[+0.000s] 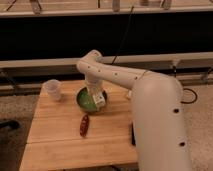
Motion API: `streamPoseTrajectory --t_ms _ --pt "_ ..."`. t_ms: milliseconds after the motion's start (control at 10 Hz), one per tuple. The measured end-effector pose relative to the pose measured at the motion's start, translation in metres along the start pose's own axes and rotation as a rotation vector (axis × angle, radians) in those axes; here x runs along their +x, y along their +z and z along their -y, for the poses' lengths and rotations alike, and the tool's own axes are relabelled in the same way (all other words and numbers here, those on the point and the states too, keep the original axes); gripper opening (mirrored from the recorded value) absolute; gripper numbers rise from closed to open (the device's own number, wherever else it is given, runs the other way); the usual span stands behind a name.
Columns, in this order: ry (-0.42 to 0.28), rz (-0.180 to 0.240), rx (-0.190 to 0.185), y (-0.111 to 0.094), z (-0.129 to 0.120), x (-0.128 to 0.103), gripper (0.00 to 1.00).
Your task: Place the bottle in the ceramic bowl
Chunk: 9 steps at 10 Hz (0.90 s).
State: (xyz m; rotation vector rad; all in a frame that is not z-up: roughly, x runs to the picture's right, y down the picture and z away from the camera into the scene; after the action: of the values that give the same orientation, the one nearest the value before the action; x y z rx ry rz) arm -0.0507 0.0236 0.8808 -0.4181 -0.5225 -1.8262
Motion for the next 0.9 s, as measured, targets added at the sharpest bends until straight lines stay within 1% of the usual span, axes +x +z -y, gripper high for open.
streamPoseTrajectory --t_ms 300,600,700,900 --pt "-0.007 -0.003 0.017 0.000 0.001 0.006 0.80" --pt "-0.024 -0.018 0.046 -0.004 0.008 0.010 0.80" --pt "-0.026 -0.025 0.052 -0.007 0.008 0.011 0.80" --pt "-0.025 -0.050 0.063 -0.028 0.006 0.014 0.80"
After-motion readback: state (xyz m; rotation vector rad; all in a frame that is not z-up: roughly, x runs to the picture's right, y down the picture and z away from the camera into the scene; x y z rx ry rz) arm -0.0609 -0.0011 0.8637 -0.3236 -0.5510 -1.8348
